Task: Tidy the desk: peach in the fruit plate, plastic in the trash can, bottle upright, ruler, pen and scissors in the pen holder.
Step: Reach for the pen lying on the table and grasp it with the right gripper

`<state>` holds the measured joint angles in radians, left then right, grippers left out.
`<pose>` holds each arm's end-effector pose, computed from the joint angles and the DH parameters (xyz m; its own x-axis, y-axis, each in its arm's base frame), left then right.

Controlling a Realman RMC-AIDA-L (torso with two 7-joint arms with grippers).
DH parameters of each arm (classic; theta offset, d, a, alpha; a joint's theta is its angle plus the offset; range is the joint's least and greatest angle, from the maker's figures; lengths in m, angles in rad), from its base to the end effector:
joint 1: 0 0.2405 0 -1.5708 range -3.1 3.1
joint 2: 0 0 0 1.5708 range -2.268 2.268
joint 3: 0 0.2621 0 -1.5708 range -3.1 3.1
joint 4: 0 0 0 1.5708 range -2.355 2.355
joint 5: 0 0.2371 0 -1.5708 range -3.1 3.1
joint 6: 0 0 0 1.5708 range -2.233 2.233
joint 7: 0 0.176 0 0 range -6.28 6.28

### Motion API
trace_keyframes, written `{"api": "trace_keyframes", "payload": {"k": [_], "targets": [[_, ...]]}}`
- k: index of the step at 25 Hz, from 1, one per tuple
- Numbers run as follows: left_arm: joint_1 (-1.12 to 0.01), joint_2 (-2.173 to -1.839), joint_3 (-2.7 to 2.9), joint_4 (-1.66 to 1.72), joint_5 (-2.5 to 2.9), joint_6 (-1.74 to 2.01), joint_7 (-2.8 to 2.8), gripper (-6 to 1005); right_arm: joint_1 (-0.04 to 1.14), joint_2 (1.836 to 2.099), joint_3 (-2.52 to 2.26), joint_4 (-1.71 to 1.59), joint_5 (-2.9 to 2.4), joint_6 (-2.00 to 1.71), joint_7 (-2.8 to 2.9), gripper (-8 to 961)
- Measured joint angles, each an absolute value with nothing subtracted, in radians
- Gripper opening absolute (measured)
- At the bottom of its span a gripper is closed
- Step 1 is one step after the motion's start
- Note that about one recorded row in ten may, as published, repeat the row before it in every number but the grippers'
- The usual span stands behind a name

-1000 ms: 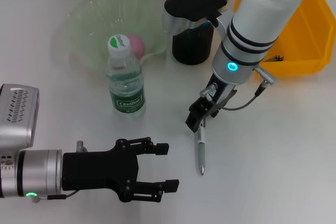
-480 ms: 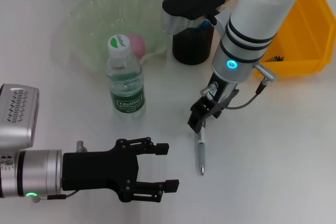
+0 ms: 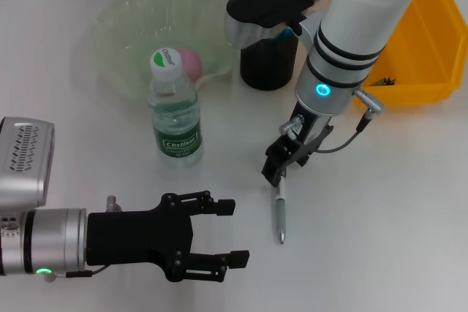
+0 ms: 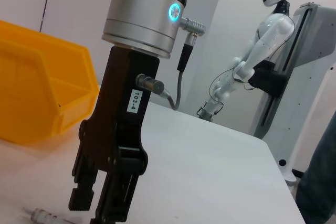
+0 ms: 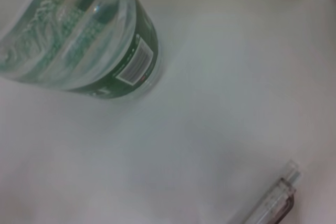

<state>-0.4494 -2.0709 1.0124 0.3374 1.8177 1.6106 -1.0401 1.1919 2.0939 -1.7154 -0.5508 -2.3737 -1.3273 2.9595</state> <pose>-0.2833 0.2705 -0.1065 0.7988 0.3170 0.5113 0.3195 -0.9437 0.0859 0.1358 0.4060 -0.1485 0.4989 -0.7724 0.3932 -0.6318 -0.6346 -0.4451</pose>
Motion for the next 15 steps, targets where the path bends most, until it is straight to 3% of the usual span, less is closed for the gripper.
{"api": "trace_keyframes", "payload": {"k": [15], "targets": [[-0.45, -2.071, 1.012, 0.337, 1.818, 1.609, -1.037, 829, 1.182, 2.094, -1.725, -0.529, -2.353, -1.303, 2.959, 507]]}}
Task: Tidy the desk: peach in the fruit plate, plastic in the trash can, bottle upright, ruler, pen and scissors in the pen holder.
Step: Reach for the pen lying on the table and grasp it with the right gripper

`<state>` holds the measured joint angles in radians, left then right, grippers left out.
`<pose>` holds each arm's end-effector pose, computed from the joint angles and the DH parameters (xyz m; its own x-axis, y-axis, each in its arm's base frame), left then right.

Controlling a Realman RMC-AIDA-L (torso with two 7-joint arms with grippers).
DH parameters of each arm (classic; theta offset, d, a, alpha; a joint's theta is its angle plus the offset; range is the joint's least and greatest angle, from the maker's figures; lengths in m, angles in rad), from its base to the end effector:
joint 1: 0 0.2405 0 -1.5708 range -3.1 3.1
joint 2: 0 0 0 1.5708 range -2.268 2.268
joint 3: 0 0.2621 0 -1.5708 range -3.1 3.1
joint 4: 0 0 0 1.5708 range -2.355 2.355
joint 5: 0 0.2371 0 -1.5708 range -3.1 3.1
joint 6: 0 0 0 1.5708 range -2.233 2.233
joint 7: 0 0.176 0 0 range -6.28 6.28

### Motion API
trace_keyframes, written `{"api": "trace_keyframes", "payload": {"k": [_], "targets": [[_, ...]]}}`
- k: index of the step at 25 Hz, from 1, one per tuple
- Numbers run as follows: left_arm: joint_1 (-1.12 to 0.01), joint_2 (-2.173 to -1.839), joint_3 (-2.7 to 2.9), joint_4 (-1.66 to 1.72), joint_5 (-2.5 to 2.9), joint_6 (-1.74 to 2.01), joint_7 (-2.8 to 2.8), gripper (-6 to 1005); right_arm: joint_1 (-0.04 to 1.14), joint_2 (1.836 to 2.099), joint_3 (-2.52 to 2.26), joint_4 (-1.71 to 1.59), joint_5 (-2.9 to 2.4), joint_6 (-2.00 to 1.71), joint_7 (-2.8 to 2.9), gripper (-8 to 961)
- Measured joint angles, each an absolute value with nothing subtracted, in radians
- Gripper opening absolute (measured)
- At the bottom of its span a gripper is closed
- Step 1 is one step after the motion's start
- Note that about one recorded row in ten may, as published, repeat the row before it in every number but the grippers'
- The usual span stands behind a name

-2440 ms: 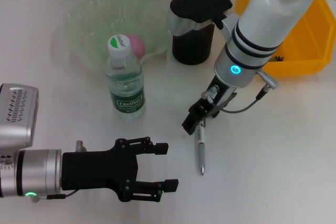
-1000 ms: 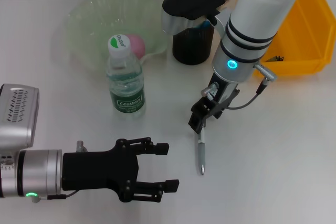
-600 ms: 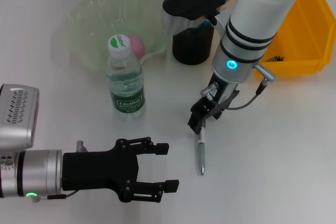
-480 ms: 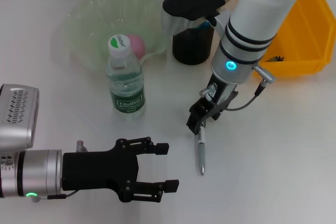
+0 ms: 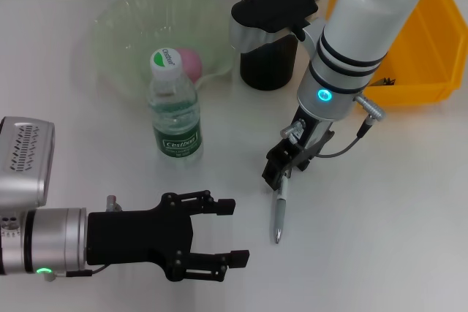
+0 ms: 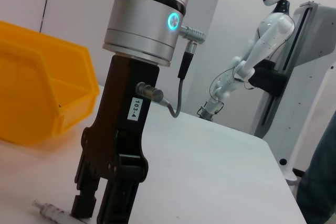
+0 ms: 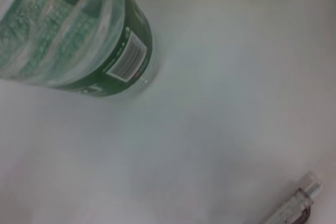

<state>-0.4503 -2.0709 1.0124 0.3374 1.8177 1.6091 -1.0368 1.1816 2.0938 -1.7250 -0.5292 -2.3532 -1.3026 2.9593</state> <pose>-0.2833 0.2709 -0.1066 0.8005 0.3133 0.5109 0.3167 -0.9449 0.0831 0.1434 0.4050 -0.1513 0.4861 -0.7866 0.3809 -0.6497 -0.6167 -0.4444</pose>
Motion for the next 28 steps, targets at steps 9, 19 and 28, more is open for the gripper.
{"api": "trace_keyframes", "payload": {"k": [9, 19, 28], "targets": [[-0.45, -2.071, 1.012, 0.337, 1.816, 1.609, -1.036, 829, 1.185, 2.094, -1.726, -0.529, -2.357, -1.304, 2.959, 476], [-0.449, -2.071, 1.012, 0.337, 1.815, 1.609, -1.034, 829, 1.186, 2.094, -1.728, -0.529, -2.36, -1.307, 2.959, 388], [-0.449, -2.072, 1.012, 0.337, 1.815, 1.609, -1.034, 829, 1.185, 2.094, -1.752, -0.537, -2.356, -1.309, 2.959, 221]]}}
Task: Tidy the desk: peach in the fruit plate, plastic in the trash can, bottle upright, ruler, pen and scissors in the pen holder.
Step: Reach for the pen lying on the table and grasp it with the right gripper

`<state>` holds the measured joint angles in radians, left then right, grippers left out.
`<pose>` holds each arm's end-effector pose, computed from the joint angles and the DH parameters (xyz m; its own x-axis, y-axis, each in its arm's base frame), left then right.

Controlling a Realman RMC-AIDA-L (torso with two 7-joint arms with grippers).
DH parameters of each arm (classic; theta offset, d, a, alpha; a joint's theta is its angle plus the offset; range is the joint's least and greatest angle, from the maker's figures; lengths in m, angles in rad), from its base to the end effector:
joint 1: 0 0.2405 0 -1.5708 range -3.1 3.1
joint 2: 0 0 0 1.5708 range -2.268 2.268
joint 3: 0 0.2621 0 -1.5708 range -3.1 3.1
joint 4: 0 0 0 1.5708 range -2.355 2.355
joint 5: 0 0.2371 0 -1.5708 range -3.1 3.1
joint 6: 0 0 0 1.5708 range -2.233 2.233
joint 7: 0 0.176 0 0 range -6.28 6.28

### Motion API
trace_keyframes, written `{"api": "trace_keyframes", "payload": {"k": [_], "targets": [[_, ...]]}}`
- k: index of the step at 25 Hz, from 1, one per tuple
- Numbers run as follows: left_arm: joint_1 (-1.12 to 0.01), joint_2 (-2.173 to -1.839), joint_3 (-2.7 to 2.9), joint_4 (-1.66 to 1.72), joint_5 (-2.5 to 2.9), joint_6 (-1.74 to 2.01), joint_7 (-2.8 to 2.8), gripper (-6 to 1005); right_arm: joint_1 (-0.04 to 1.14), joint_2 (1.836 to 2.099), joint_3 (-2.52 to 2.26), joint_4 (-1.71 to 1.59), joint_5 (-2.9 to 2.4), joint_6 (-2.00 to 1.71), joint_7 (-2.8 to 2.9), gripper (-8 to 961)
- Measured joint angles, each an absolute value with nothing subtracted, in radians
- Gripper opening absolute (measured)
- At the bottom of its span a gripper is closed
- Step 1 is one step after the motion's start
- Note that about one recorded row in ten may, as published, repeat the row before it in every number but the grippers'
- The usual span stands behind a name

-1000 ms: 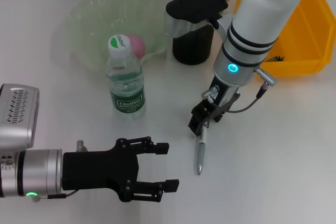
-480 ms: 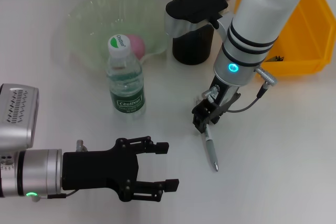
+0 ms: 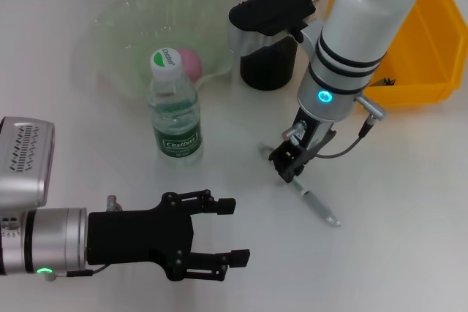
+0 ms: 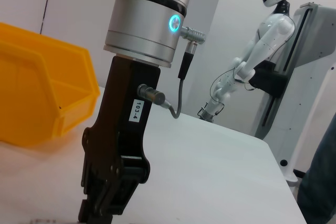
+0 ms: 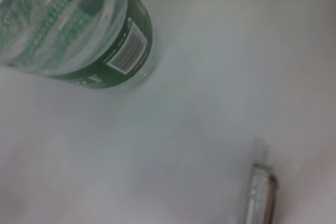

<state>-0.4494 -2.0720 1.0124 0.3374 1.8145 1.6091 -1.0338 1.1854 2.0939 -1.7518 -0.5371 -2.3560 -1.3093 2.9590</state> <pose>-0.2829 0.2709 -0.1067 0.7993 0.3110 0.5141 0.3158 -0.9454 0.0809 0.1432 0.4036 -0.1514 0.4944 -0.7706 0.4022 -0.6256 -0.6367 -0.4509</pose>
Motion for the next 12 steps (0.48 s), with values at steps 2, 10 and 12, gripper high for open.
{"api": "trace_keyframes", "payload": {"k": [2, 10, 12], "targets": [[-0.449, -2.072, 1.012, 0.337, 1.815, 1.609, -1.034, 829, 1.184, 2.094, -1.752, -0.538, -2.356, -1.31, 2.959, 156], [-0.448, -2.072, 1.012, 0.337, 1.815, 1.609, -1.034, 829, 1.182, 2.094, -1.752, -0.544, -2.355, -1.314, 2.957, 100], [-0.448, -2.072, 1.012, 0.337, 1.815, 1.609, -1.034, 829, 1.175, 2.094, -1.752, -0.559, -2.355, -1.319, 2.957, 94]]}}
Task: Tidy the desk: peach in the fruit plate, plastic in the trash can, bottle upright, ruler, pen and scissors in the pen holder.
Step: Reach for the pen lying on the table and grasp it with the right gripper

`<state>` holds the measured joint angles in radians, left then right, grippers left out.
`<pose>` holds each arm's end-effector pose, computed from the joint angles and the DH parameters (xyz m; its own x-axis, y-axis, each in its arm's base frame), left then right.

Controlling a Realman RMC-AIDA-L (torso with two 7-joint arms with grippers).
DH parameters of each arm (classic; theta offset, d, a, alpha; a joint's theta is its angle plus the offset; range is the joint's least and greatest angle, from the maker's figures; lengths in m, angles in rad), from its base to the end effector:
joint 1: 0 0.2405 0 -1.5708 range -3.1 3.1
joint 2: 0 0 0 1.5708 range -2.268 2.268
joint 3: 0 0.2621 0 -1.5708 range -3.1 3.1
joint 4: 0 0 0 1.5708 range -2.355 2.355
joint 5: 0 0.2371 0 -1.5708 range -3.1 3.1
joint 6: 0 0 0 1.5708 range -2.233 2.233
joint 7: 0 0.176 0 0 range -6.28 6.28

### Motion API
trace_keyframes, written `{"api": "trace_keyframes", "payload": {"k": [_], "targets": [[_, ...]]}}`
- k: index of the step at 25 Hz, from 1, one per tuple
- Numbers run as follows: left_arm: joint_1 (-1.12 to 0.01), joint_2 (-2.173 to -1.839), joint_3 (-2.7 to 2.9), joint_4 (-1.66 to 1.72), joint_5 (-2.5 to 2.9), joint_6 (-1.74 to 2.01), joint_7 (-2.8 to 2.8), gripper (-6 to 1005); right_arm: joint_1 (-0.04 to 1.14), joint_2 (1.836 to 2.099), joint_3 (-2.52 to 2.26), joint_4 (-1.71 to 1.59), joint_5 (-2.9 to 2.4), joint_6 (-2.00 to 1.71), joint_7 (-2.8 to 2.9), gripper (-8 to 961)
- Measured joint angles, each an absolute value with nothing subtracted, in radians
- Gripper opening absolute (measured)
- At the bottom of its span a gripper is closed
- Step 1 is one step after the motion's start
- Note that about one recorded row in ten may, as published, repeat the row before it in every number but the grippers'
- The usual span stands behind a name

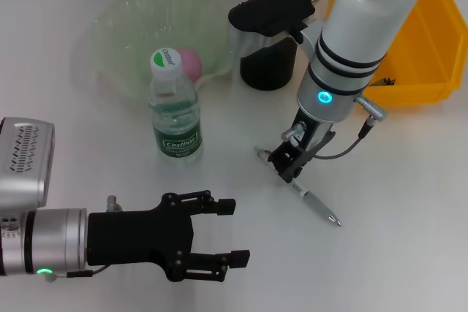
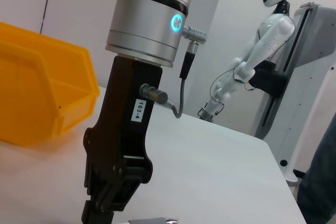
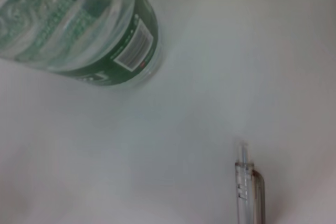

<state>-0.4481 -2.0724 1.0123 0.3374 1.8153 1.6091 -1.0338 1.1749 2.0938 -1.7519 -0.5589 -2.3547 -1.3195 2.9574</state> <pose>-0.2832 0.2704 -0.1069 0.7991 0.3122 0.5138 0.3169 -0.9450 0.0815 0.1415 0.4016 -0.1514 0.5001 -0.7656 0.4046 -0.6266 -0.6424 -0.4411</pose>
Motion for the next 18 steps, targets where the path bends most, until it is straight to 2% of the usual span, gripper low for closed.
{"api": "trace_keyframes", "payload": {"k": [11, 18], "targets": [[-0.446, -2.071, 1.012, 0.337, 1.815, 1.609, -1.034, 829, 1.147, 2.092, -1.745, -0.626, -2.372, -1.36, 2.957, 58], [-0.446, -2.071, 1.012, 0.337, 1.815, 1.609, -1.034, 829, 1.145, 2.092, -1.741, -0.629, -2.405, -1.362, 2.958, 194]]}}
